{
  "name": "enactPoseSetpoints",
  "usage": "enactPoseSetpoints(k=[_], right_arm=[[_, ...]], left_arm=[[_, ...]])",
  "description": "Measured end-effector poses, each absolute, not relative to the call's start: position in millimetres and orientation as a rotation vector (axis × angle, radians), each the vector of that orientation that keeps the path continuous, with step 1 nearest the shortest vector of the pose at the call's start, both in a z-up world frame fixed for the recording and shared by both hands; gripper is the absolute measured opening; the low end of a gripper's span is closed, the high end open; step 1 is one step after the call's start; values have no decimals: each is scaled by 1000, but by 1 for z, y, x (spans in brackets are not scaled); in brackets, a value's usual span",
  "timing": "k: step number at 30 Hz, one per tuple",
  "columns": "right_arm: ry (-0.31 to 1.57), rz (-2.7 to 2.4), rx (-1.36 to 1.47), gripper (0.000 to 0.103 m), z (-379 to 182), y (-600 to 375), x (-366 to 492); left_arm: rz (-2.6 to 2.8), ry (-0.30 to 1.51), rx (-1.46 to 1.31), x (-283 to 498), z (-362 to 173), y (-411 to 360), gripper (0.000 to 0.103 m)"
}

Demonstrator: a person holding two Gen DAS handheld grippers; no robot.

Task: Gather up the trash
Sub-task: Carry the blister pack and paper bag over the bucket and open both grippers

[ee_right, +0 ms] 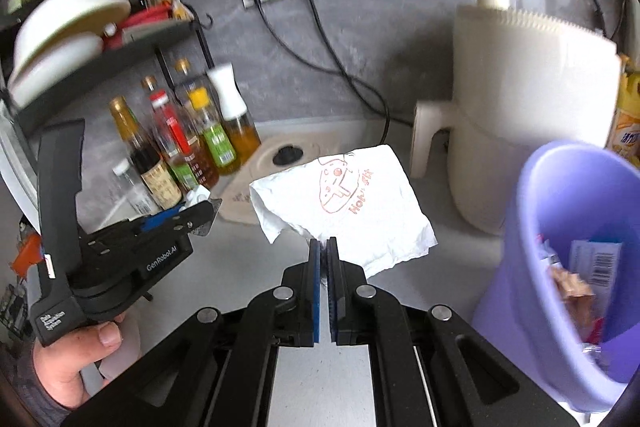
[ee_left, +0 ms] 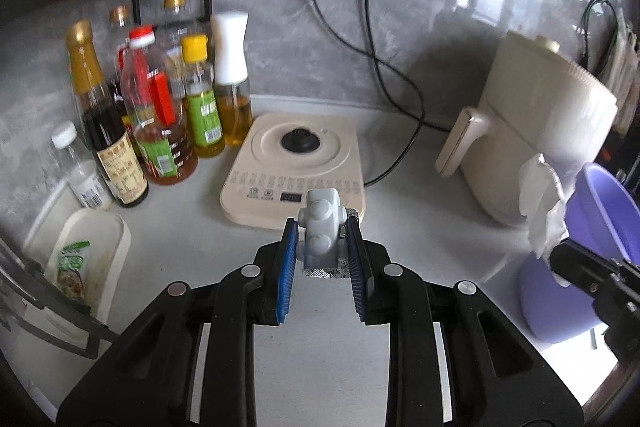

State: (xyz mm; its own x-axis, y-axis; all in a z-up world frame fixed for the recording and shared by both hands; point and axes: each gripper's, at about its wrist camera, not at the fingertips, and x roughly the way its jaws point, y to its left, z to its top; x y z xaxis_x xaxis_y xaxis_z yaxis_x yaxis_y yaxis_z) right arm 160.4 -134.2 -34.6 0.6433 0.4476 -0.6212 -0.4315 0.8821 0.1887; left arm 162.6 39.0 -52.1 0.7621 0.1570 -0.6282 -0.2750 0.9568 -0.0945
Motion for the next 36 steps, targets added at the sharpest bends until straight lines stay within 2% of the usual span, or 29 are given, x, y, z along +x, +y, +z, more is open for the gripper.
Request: enactPoseSetpoints(k=[13, 24, 27, 28, 29, 30, 36], right_arm=[[583, 443, 91, 4, 17, -196, 134], [569, 315, 152, 5, 24, -258, 133], [593, 275, 157, 10, 20, -269, 137], [604, 272, 163, 32, 18, -272, 138], [599, 267, 181, 46, 17, -278, 137], [582, 253, 190, 54, 17, -282, 134], [588, 242, 197, 54, 15, -296, 126]], left_arm=[[141, 606, -89, 159, -13, -20, 24], [54, 589, -23, 164, 2, -73, 25], [35, 587, -6, 166, 3, -84, 24], [30, 587, -3, 166, 4, -86, 25], [24, 588, 2, 167, 4, -90, 25], [20, 590, 5, 168, 3, -91, 25], [0, 588, 16, 171, 5, -103, 25]])
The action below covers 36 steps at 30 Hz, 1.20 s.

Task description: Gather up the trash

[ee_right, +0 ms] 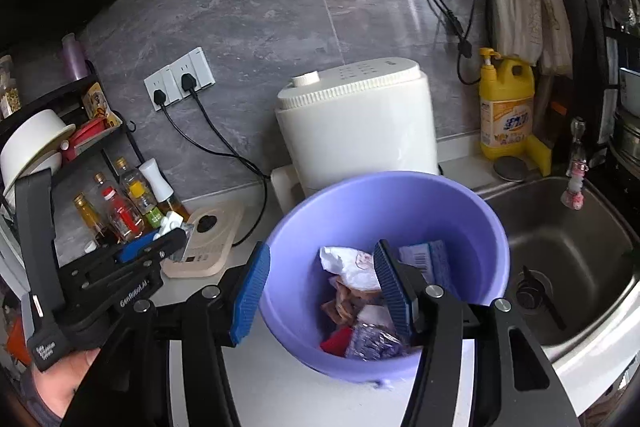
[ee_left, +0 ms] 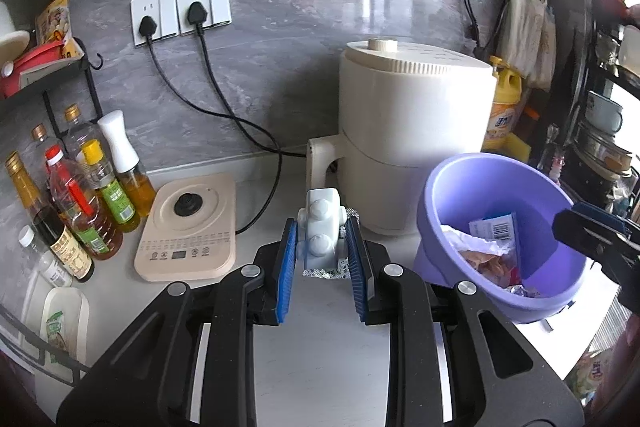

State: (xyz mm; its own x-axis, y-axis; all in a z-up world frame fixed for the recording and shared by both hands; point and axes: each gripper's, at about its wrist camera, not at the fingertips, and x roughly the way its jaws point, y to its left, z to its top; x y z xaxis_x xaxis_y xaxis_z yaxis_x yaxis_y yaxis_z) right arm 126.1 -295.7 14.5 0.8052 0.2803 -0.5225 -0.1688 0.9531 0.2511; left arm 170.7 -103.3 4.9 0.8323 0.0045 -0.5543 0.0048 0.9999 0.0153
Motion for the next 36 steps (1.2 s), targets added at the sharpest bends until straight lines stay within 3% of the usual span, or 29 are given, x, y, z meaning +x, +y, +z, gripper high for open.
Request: enactPoseSetpoints(k=[20, 21, 23, 36], right_arm=[[577, 87, 213, 57, 24, -357, 80], [575, 79, 216, 57, 25, -360, 78], [572, 62, 224, 58, 25, -366, 74], [563, 90, 248, 60, 25, -362, 71]], left_arm=[[-250, 578, 23, 200, 7, -198, 26], [-267, 581, 23, 200, 6, -203, 30], [-290, 573, 24, 199, 7, -210, 58], [-207, 556, 17, 177, 15, -171, 66]])
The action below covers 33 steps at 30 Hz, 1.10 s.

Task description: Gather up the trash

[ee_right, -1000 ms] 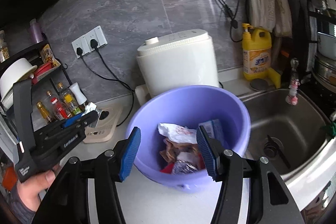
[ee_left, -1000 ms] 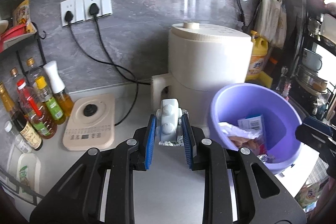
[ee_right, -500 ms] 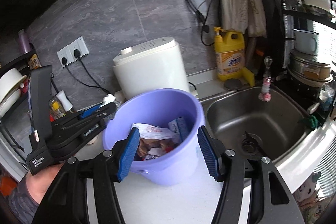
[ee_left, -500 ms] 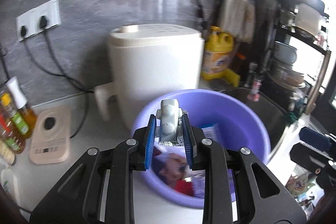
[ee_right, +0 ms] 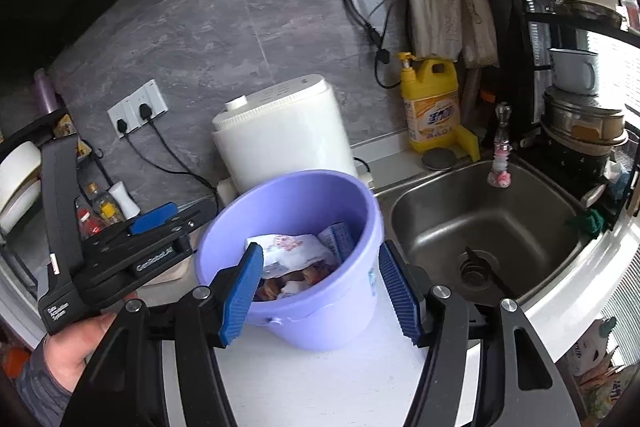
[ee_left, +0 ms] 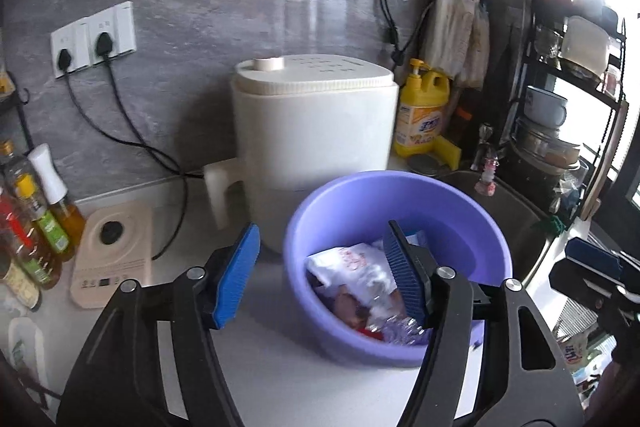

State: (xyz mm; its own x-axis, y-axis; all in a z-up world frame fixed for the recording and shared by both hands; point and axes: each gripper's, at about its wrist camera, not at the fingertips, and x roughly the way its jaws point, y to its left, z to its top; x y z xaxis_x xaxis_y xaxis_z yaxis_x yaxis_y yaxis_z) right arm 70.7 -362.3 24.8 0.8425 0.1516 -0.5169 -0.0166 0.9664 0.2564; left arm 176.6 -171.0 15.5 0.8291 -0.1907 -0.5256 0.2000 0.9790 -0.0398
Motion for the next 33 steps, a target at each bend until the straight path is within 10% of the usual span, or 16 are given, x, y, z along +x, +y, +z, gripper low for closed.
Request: enactPoseSetpoints(k=[19, 33], right_arm=[[531, 226, 179, 91, 60, -317, 56], [556, 340, 106, 95, 62, -275, 45]], left_arm=[[-49, 515, -74, 112, 56, -93, 83], [57, 490, -94, 56, 70, -50, 96]])
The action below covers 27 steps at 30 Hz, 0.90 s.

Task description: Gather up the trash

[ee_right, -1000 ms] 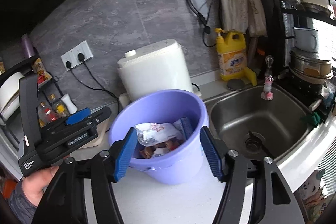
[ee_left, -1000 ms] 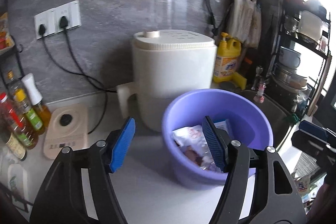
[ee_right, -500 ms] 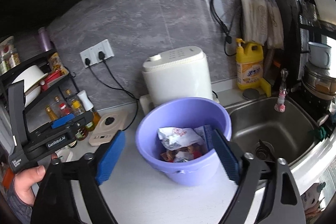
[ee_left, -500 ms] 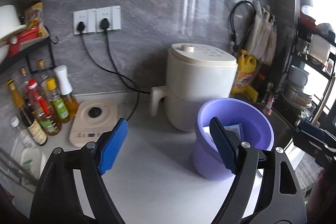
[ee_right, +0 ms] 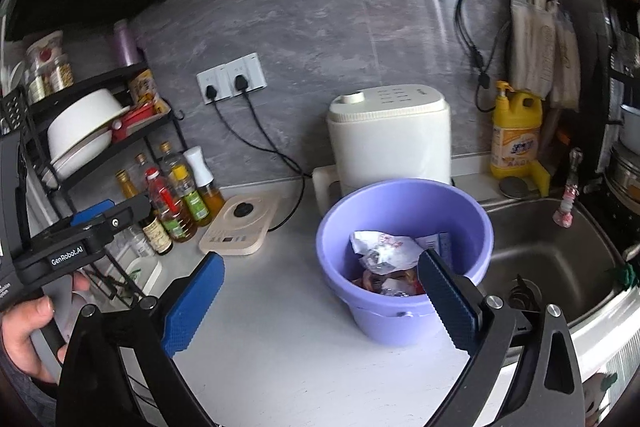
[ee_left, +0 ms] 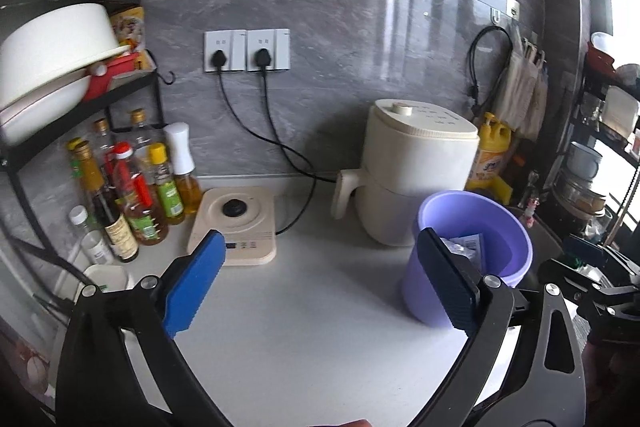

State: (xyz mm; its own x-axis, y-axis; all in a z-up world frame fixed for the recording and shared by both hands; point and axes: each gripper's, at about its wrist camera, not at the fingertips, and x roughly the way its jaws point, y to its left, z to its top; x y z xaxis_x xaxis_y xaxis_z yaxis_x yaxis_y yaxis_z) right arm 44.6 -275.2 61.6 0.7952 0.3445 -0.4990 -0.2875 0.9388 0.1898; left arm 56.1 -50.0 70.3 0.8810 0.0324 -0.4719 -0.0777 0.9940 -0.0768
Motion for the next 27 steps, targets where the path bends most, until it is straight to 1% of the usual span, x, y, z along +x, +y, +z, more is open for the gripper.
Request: enactPoseSetpoints(k=[14, 27], right_arm=[[576, 421, 64, 95, 57, -241, 46], [598, 432, 64, 95, 48, -226, 58]], left_arm=[[113, 482, -121, 32, 66, -21, 96], [134, 503, -131, 35, 55, -8, 96]])
